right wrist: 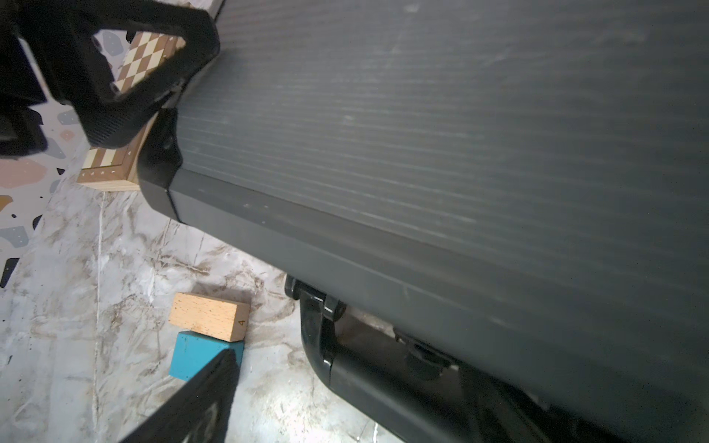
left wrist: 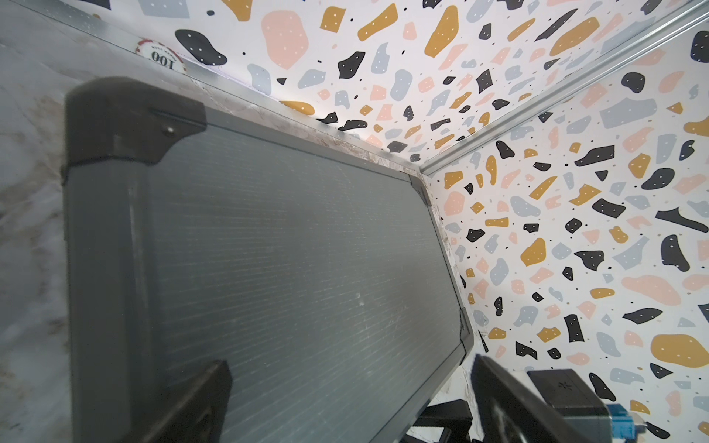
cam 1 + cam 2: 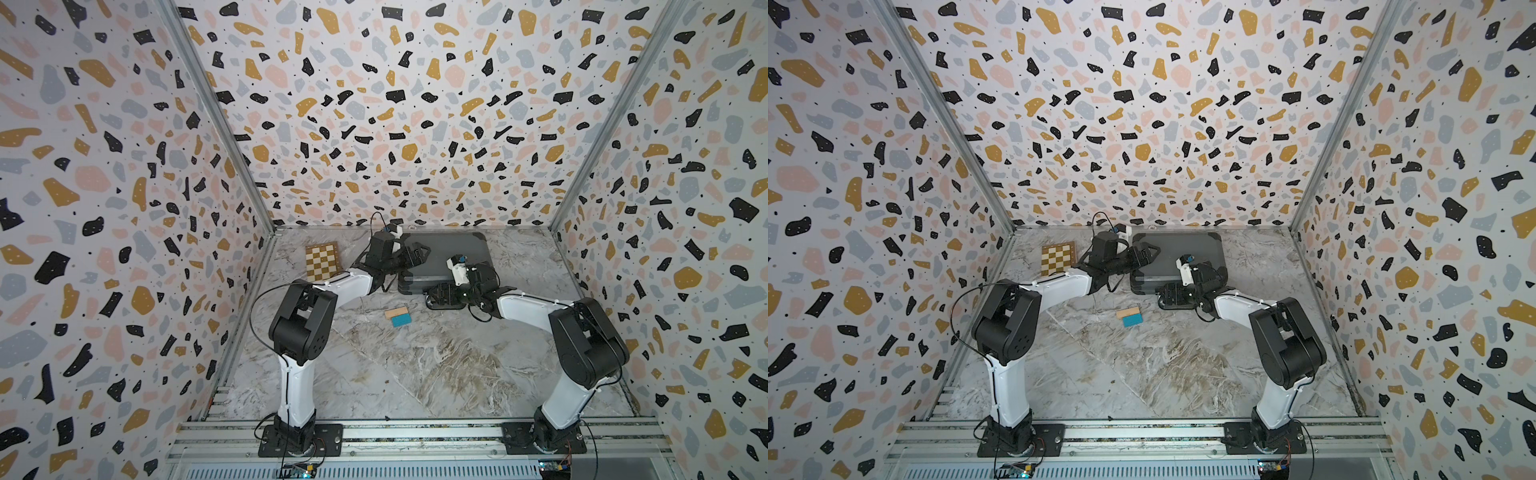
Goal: Open the poker set cases
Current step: Open the fastener on the poker set case.
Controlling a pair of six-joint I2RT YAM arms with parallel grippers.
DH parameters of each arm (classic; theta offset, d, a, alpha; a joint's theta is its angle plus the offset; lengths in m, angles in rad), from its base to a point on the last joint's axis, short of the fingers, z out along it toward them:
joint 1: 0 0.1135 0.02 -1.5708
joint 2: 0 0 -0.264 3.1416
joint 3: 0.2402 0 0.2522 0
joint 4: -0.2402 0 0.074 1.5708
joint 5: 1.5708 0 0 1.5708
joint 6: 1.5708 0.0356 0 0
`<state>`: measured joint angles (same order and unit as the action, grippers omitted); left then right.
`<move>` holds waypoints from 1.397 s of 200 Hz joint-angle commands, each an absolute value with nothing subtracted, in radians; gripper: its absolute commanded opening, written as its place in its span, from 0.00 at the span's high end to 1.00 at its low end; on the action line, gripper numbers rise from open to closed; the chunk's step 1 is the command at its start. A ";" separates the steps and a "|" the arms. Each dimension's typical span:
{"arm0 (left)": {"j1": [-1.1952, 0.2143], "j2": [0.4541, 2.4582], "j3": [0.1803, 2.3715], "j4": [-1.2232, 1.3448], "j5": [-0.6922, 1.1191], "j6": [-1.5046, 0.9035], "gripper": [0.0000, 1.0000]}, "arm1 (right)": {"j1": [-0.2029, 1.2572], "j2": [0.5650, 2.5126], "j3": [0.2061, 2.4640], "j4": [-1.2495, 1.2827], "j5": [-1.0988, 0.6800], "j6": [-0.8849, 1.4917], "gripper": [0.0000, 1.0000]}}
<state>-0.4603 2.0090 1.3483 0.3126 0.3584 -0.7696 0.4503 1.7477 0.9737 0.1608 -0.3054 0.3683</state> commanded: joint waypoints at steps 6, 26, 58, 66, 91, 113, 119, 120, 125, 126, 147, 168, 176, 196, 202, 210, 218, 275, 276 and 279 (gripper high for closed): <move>-0.453 2.113 1.267 0.050 0.334 -0.784 0.01 | 0.462 1.760 1.011 0.240 -0.359 0.389 0.08; -0.453 2.112 1.269 0.049 0.334 -0.784 0.01 | 0.481 1.742 0.997 0.271 -0.370 0.401 0.08; -0.453 2.113 1.270 0.051 0.336 -0.785 0.01 | 0.514 1.710 0.971 0.331 -0.409 0.423 0.08; -0.453 2.112 1.269 0.049 0.336 -0.783 0.01 | 0.525 1.696 0.963 0.335 -0.414 0.417 0.08; -0.453 2.106 1.276 0.036 0.332 -0.776 0.01 | 0.545 1.643 0.931 0.324 -0.412 0.411 0.08; -0.453 2.103 1.286 0.031 0.331 -0.776 0.01 | 0.550 1.573 0.875 0.316 -0.394 0.402 0.08; -0.453 2.102 1.289 0.030 0.331 -0.775 0.01 | 0.550 1.551 0.860 0.313 -0.383 0.396 0.08; -0.454 2.103 1.289 0.030 0.331 -0.775 0.01 | 0.550 1.547 0.858 0.311 -0.382 0.396 0.08; -0.453 2.102 1.291 0.029 0.331 -0.775 0.01 | 0.550 1.531 0.845 0.306 -0.371 0.392 0.08; -0.453 2.102 1.292 0.029 0.332 -0.775 0.01 | 0.549 1.528 0.844 0.304 -0.369 0.391 0.08; -0.453 2.098 1.296 0.019 0.339 -0.779 0.01 | 0.550 1.460 0.814 0.243 -0.299 0.368 0.07; -0.453 2.057 1.291 -0.005 0.325 -0.754 0.01 | 0.541 1.378 0.765 0.176 -0.184 0.375 0.05; -0.453 2.035 1.285 -0.018 0.310 -0.741 0.01 | 0.533 1.350 0.744 0.151 -0.129 0.392 0.04; -0.451 1.973 1.278 -0.068 0.265 -0.710 0.01 | 0.485 1.299 0.697 0.114 -0.066 0.449 0.03; -0.451 1.952 1.273 -0.080 0.253 -0.703 0.01 | 0.470 1.285 0.680 0.118 -0.063 0.469 0.02; -0.451 1.920 1.261 -0.094 0.237 -0.699 0.01 | 0.445 1.265 0.657 0.126 -0.063 0.498 0.01; -0.451 1.883 1.243 -0.107 0.216 -0.698 0.01 | 0.420 1.247 0.635 0.133 -0.068 0.528 0.01; -0.451 1.505 0.905 0.029 0.004 -0.705 0.01 | 0.237 1.197 0.537 0.184 -0.161 0.691 0.01; -0.452 1.498 0.900 0.036 -0.003 -0.704 0.01 | 0.235 1.197 0.536 0.185 -0.163 0.693 0.01; -0.452 1.482 0.868 0.056 -0.021 -0.704 0.01 | 0.230 1.197 0.533 0.190 -0.169 0.700 0.01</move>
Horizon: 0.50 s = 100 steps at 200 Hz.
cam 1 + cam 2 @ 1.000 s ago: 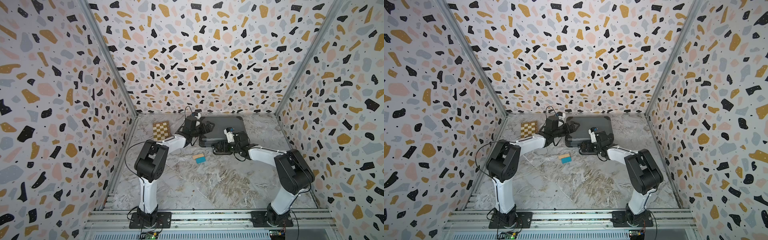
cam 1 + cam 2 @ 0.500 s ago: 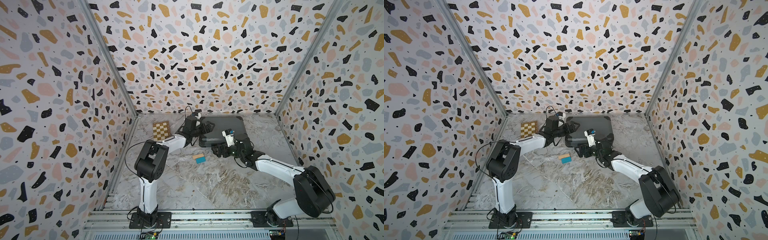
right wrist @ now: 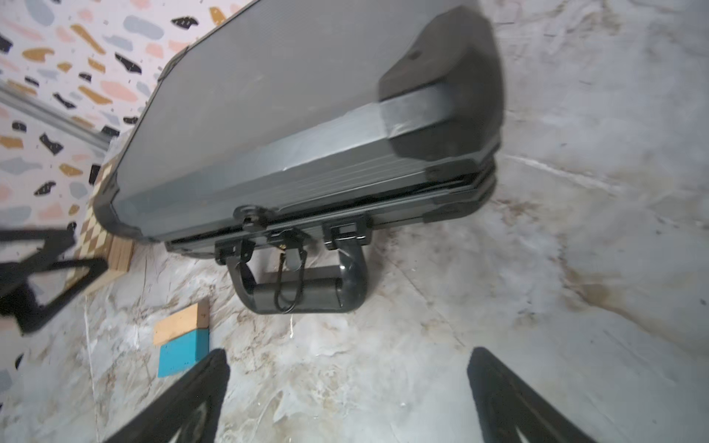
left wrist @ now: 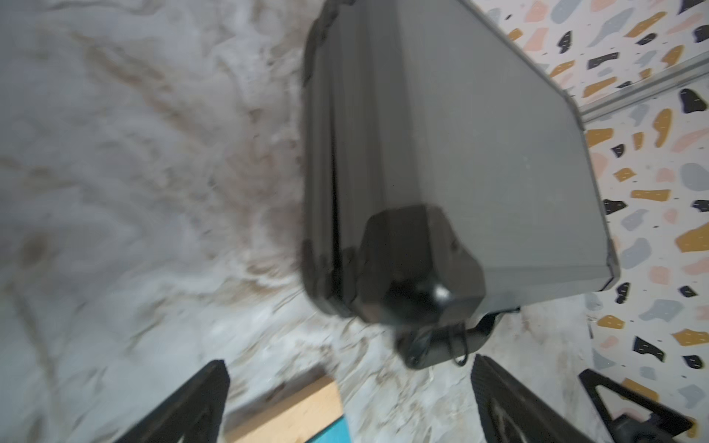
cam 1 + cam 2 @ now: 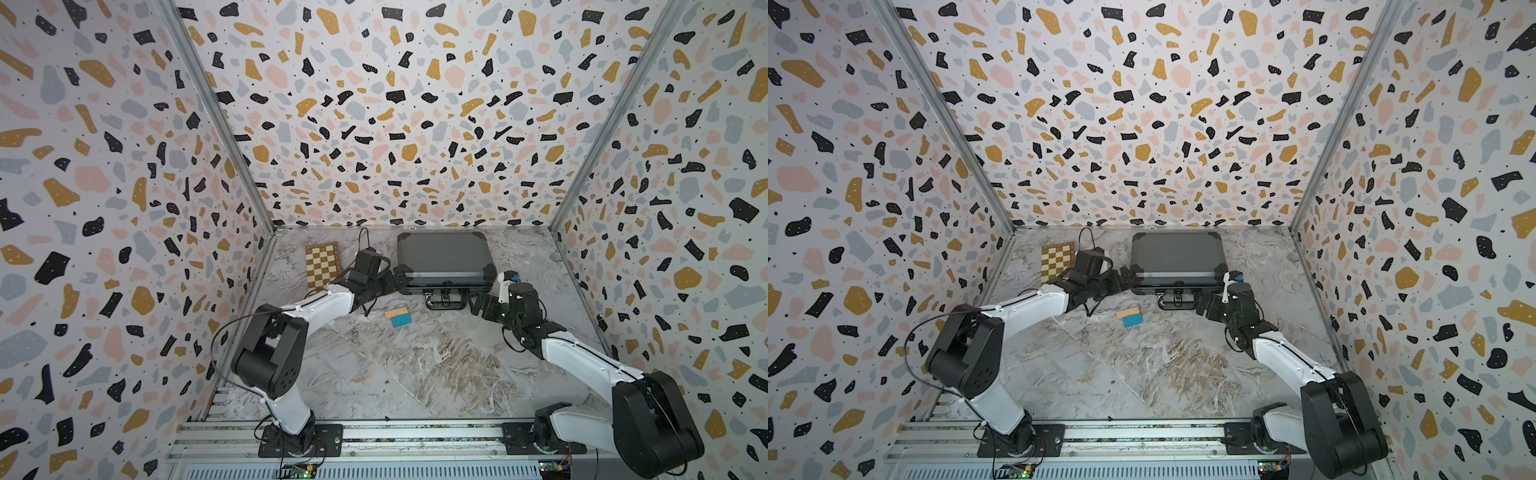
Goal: Open the poker set cases
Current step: Open the fastener on the poker set case, then open the case lid on the poker set case.
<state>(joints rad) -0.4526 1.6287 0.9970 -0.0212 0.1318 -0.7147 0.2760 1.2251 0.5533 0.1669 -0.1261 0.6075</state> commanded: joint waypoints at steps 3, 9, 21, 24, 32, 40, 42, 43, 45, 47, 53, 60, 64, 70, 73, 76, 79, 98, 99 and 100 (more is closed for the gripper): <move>-0.452 1.457 0.840 0.078 -0.036 -0.704 0.01 | 0.224 1.196 0.529 0.196 -0.171 0.708 0.01; -0.452 1.417 0.781 0.128 -0.073 -0.703 0.01 | 0.215 1.195 0.523 0.208 -0.178 0.724 0.01; -0.453 1.350 0.651 0.266 -0.147 -0.709 0.01 | 0.202 1.197 0.511 0.246 -0.192 0.760 0.01; -0.453 1.336 0.624 0.302 -0.167 -0.714 0.01 | 0.199 1.198 0.508 0.259 -0.196 0.769 0.01; -0.453 1.304 0.541 0.389 -0.210 -0.748 0.01 | 0.195 1.204 0.504 0.289 -0.206 0.795 0.01; -0.453 1.285 0.472 0.503 -0.227 -0.767 0.01 | 0.192 1.213 0.504 0.311 -0.214 0.821 0.01; -0.453 1.283 0.456 0.527 -0.228 -0.770 0.01 | 0.192 1.216 0.506 0.316 -0.217 0.826 0.01; -0.453 1.283 0.446 0.543 -0.230 -0.771 0.01 | 0.192 1.217 0.505 0.319 -0.218 0.830 0.01; -0.453 1.282 0.431 0.572 -0.232 -0.771 0.01 | 0.192 1.219 0.506 0.323 -0.220 0.835 0.01; -0.453 1.283 0.418 0.599 -0.233 -0.772 0.01 | 0.192 1.222 0.507 0.329 -0.224 0.842 0.01; -0.453 1.287 0.387 0.664 -0.241 -0.773 0.01 | 0.190 1.232 0.511 0.344 -0.232 0.855 0.01; -0.453 1.295 0.366 0.711 -0.251 -0.774 0.01 | 0.190 1.244 0.517 0.360 -0.242 0.873 0.01; -0.453 1.299 0.359 0.723 -0.254 -0.776 0.01 | 0.190 1.251 0.523 0.367 -0.247 0.882 0.01; -0.453 1.307 0.358 0.727 -0.254 -0.777 0.01 | 0.190 1.262 0.532 0.376 -0.251 0.893 0.01; -0.453 1.313 0.361 0.726 -0.251 -0.778 0.01 | 0.190 1.268 0.537 0.379 -0.251 0.899 0.02; -0.453 1.318 0.364 0.725 -0.251 -0.777 0.01 | 0.190 1.273 0.542 0.384 -0.252 0.905 0.02; -0.453 1.324 0.367 0.724 -0.250 -0.777 0.01 | 0.189 1.279 0.546 0.388 -0.253 0.910 0.02; -0.453 1.344 0.379 0.730 -0.215 -0.764 0.01 | 0.189 1.322 0.577 0.423 -0.254 0.940 0.02; -0.453 1.345 0.379 0.731 -0.214 -0.762 0.01 | 0.189 1.325 0.578 0.426 -0.254 0.941 0.02; -0.453 1.344 0.379 0.733 -0.213 -0.760 0.01 | 0.189 1.328 0.580 0.428 -0.253 0.943 0.02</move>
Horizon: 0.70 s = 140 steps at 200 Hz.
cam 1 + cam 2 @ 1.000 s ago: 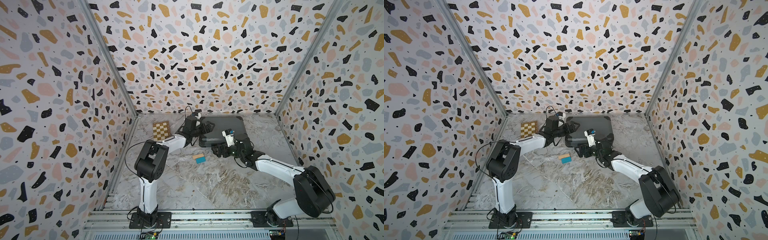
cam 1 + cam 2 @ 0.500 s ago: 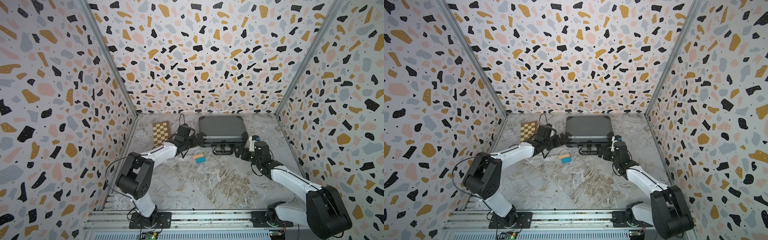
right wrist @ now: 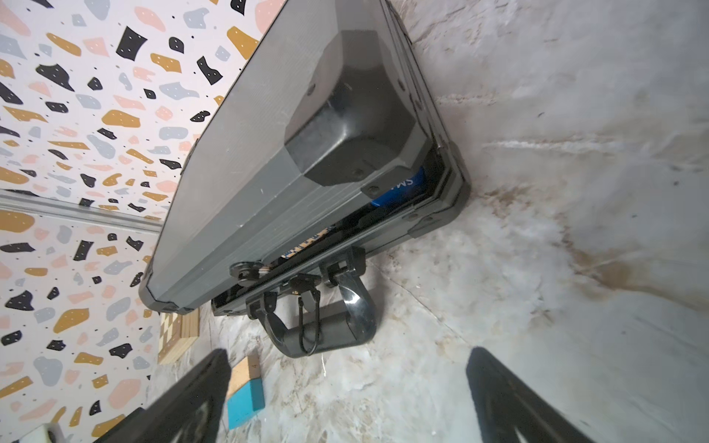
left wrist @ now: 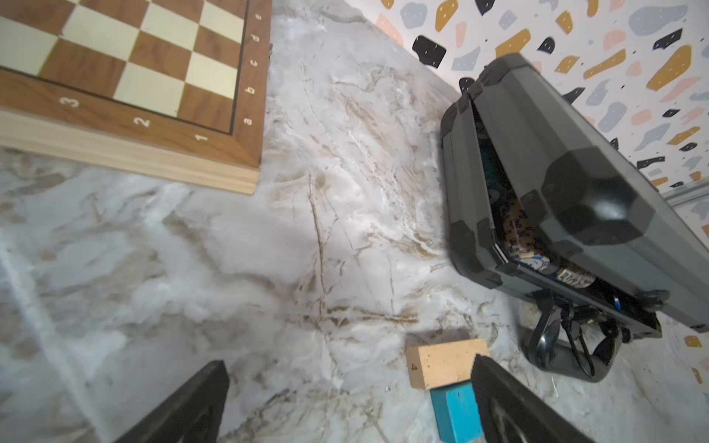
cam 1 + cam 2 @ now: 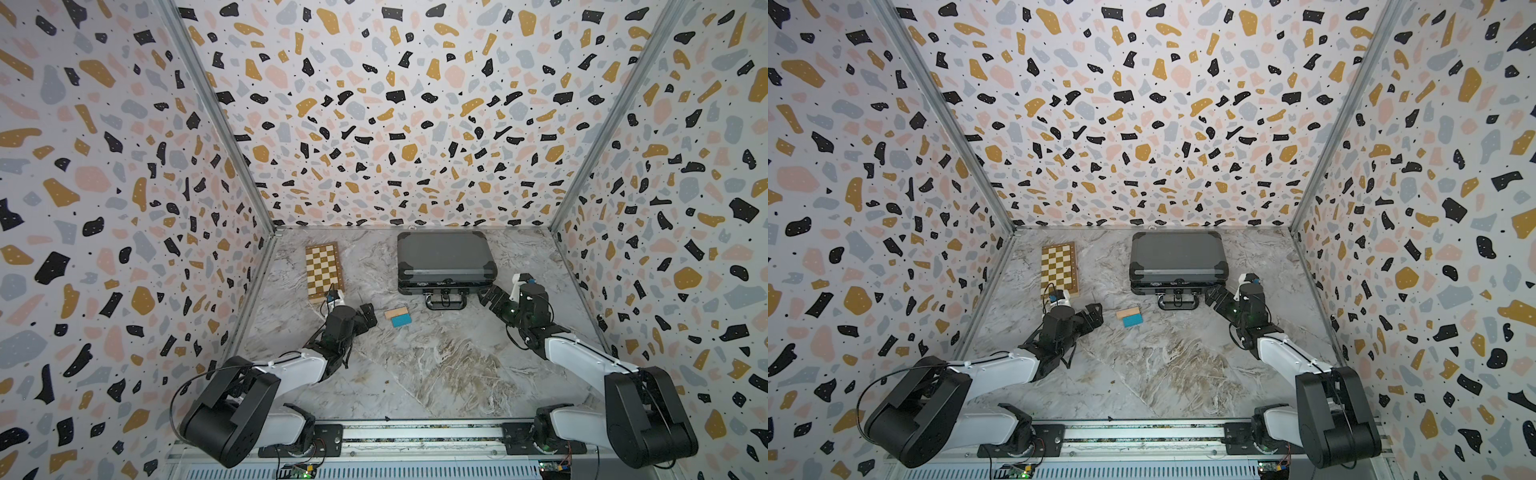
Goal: Open the poker set cases
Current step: Open the case lid on the poker set case.
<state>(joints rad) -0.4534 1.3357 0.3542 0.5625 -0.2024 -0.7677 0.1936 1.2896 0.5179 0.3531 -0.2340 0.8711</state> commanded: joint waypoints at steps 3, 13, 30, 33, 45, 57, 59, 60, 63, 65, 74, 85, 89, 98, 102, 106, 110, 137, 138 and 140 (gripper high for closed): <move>-0.453 1.345 0.378 0.737 -0.214 -0.756 0.01 | 0.189 1.336 0.585 0.433 -0.253 0.949 0.02; -0.454 1.347 0.372 0.743 -0.227 -0.755 0.01 | 0.188 1.366 0.603 0.454 -0.252 0.971 0.02; -0.453 1.344 0.361 0.756 -0.252 -0.755 0.01 | 0.186 1.416 0.632 0.504 -0.274 1.012 0.03; -0.453 1.343 0.362 0.756 -0.253 -0.756 0.01 | 0.186 1.424 0.639 0.511 -0.278 1.018 0.03; -0.453 1.345 0.365 0.747 -0.247 -0.758 0.01 | 0.185 1.458 0.666 0.526 -0.292 1.040 0.04; -0.453 1.356 0.375 0.740 -0.233 -0.764 0.01 | 0.184 1.489 0.691 0.539 -0.311 1.051 0.04; -0.453 1.359 0.376 0.740 -0.230 -0.763 0.01 | 0.183 1.493 0.695 0.540 -0.313 1.053 0.05; -0.453 1.359 0.377 0.741 -0.227 -0.763 0.01 | 0.183 1.496 0.697 0.541 -0.315 1.054 0.05; -0.453 1.363 0.379 0.740 -0.222 -0.763 0.01 | 0.183 1.502 0.705 0.541 -0.317 1.056 0.05; -0.453 1.365 0.379 0.739 -0.221 -0.762 0.01 | 0.183 1.507 0.707 0.541 -0.318 1.057 0.05; -0.453 1.378 0.386 0.741 -0.213 -0.764 0.01 | 0.183 1.525 0.725 0.541 -0.320 1.066 0.05; -0.453 1.388 0.390 0.749 -0.207 -0.766 0.01 | 0.183 1.547 0.744 0.540 -0.323 1.075 0.06; -0.453 1.390 0.390 0.753 -0.205 -0.767 0.01 | 0.183 1.555 0.752 0.541 -0.325 1.078 0.06; -0.453 1.394 0.392 0.755 -0.198 -0.767 0.01 | 0.183 1.573 0.770 0.542 -0.328 1.090 0.07; -0.453 1.394 0.393 0.755 -0.196 -0.766 0.01 | 0.183 1.580 0.774 0.546 -0.329 1.095 0.07; -0.453 1.394 0.393 0.754 -0.195 -0.766 0.01 | 0.183 1.589 0.778 0.555 -0.331 1.101 0.07; -0.453 1.393 0.393 0.754 -0.193 -0.766 0.01 | 0.183 1.596 0.783 0.563 -0.332 1.107 0.07; -0.453 1.384 0.390 0.753 -0.187 -0.768 0.01 | 0.183 1.631 0.800 0.607 -0.332 1.154 0.08; -0.453 1.383 0.390 0.752 -0.186 -0.768 0.01 | 0.183 1.632 0.801 0.608 -0.332 1.155 0.08; -0.453 1.383 0.390 0.752 -0.188 -0.768 0.01 | 0.183 1.634 0.801 0.611 -0.332 1.156 0.08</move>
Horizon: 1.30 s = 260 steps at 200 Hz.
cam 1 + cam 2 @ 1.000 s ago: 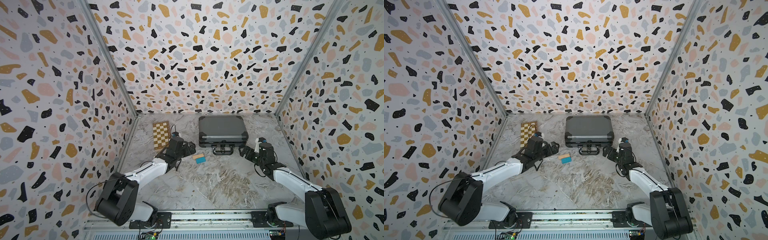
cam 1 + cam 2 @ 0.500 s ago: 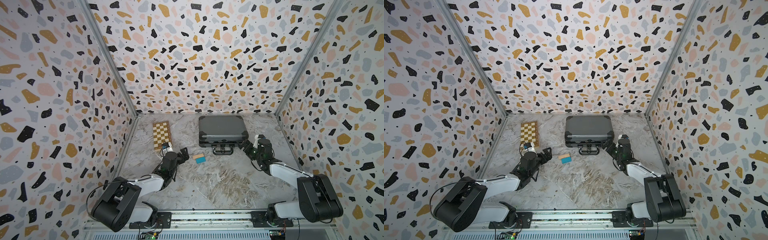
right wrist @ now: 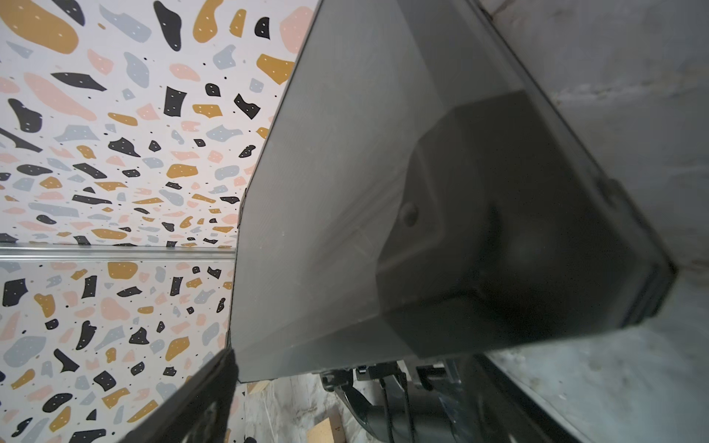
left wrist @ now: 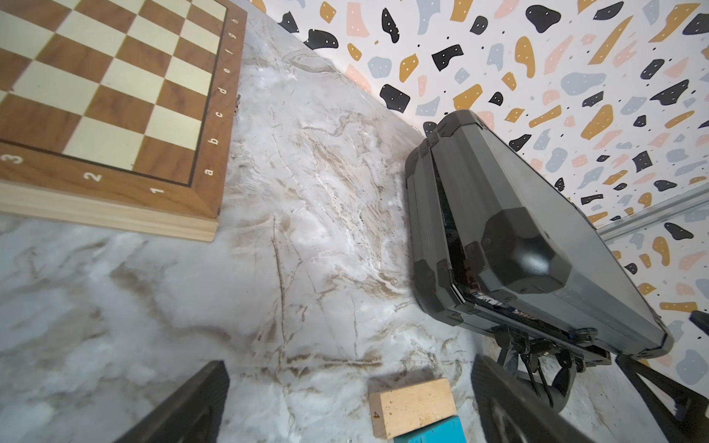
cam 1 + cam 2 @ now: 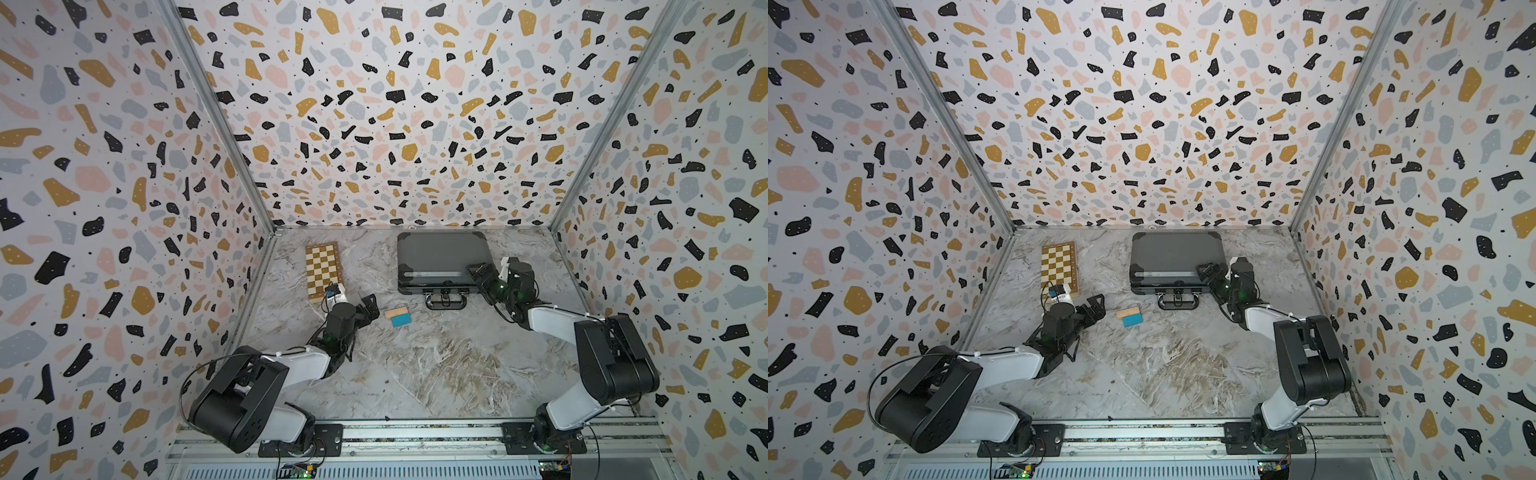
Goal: Open the poker set cases
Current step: Open the case lid on the poker set case.
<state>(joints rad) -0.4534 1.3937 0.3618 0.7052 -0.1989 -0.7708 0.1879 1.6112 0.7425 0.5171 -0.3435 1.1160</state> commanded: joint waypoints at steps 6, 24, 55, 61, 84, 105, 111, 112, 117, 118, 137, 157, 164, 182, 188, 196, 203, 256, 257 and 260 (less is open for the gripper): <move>-0.453 1.381 0.389 0.753 -0.188 -0.769 0.01 | 0.183 1.639 0.806 0.613 -0.330 1.162 0.08; -0.453 1.378 0.388 0.750 -0.190 -0.768 0.01 | 0.183 1.649 0.818 0.608 -0.325 1.169 0.08; -0.453 1.377 0.390 0.749 -0.191 -0.768 0.01 | 0.183 1.651 0.825 0.602 -0.298 1.173 0.08; -0.453 1.376 0.390 0.749 -0.191 -0.766 0.01 | 0.183 1.652 0.830 0.599 -0.294 1.170 0.08; -0.453 1.379 0.390 0.749 -0.193 -0.765 0.01 | 0.183 1.661 0.870 0.591 -0.297 1.173 0.08; -0.453 1.381 0.391 0.749 -0.190 -0.765 0.01 | 0.183 1.646 0.906 0.572 -0.286 1.168 0.08; -0.453 1.382 0.391 0.749 -0.189 -0.767 0.01 | 0.183 1.640 0.919 0.559 -0.284 1.157 0.09; -0.453 1.382 0.392 0.749 -0.188 -0.766 0.01 | 0.183 1.639 0.921 0.556 -0.283 1.156 0.09; -0.453 1.383 0.393 0.749 -0.187 -0.766 0.01 | 0.183 1.632 0.935 0.542 -0.279 1.144 0.09; -0.453 1.384 0.393 0.749 -0.187 -0.766 0.01 | 0.183 1.631 0.937 0.539 -0.277 1.141 0.09; -0.453 1.387 0.394 0.749 -0.183 -0.767 0.01 | 0.183 1.614 0.992 0.480 -0.246 1.086 0.08; -0.453 1.390 0.394 0.750 -0.183 -0.768 0.01 | 0.183 1.634 1.059 0.458 -0.218 1.051 0.08; -0.453 1.393 0.396 0.750 -0.181 -0.769 0.01 | 0.183 1.652 1.091 0.448 -0.212 1.039 0.08; -0.453 1.399 0.396 0.755 -0.178 -0.770 0.01 | 0.181 1.710 1.190 0.429 -0.200 1.005 0.08; -0.453 1.398 0.396 0.755 -0.177 -0.769 0.01 | 0.181 1.732 1.223 0.424 -0.194 0.992 0.08; -0.453 1.397 0.394 0.756 -0.177 -0.769 0.01 | 0.180 1.758 1.264 0.423 -0.183 0.976 0.08; -0.453 1.396 0.394 0.755 -0.179 -0.769 0.01 | 0.180 1.783 1.298 0.425 -0.174 0.962 0.08; -0.453 1.394 0.394 0.755 -0.184 -0.763 0.01 | 0.171 1.994 1.567 0.452 -0.154 0.902 0.07; -0.453 1.394 0.394 0.755 -0.183 -0.763 0.01 | 0.171 1.997 1.572 0.451 -0.155 0.902 0.07; -0.453 1.394 0.394 0.755 -0.183 -0.764 0.01 | 0.170 2.011 1.588 0.450 -0.157 0.901 0.07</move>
<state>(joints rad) -0.4534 1.3922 0.3729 0.7128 -0.1837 -0.7708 0.1814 1.9472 1.4769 0.4408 -0.1745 0.9501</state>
